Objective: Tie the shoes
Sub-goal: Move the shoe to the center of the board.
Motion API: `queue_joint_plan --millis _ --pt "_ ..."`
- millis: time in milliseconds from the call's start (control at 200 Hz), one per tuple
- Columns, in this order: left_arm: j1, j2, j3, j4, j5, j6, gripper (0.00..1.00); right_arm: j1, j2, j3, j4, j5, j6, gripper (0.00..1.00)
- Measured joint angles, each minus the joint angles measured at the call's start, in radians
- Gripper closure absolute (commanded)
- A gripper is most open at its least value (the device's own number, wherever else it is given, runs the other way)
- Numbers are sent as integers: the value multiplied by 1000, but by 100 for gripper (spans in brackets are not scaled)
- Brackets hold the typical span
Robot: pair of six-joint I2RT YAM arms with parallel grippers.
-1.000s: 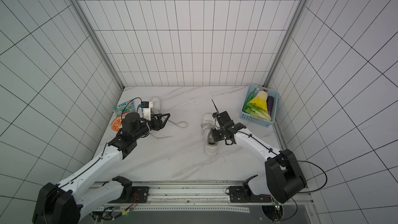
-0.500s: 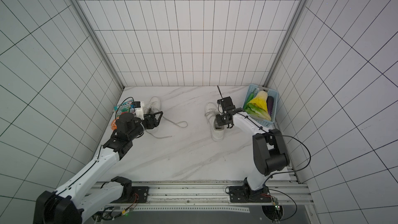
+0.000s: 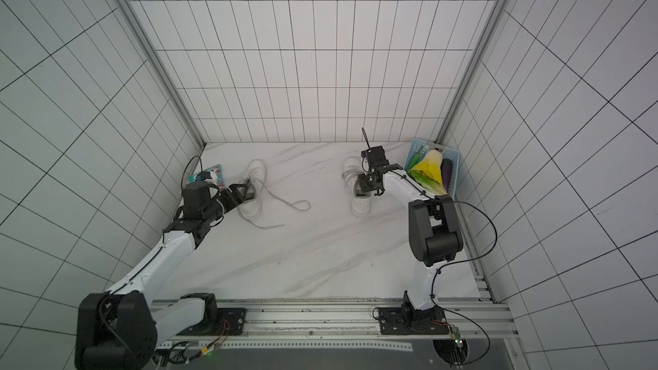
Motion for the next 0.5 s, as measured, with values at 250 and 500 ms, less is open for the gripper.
queue_joint_plan --millis 250,500 --pt "6 245 195 -122 36 92 40 1 -356 -103 24 -61 60 26" --pt "1 373 224 -187 -36 122 46 186 -374 -138 32 -68 44 28"
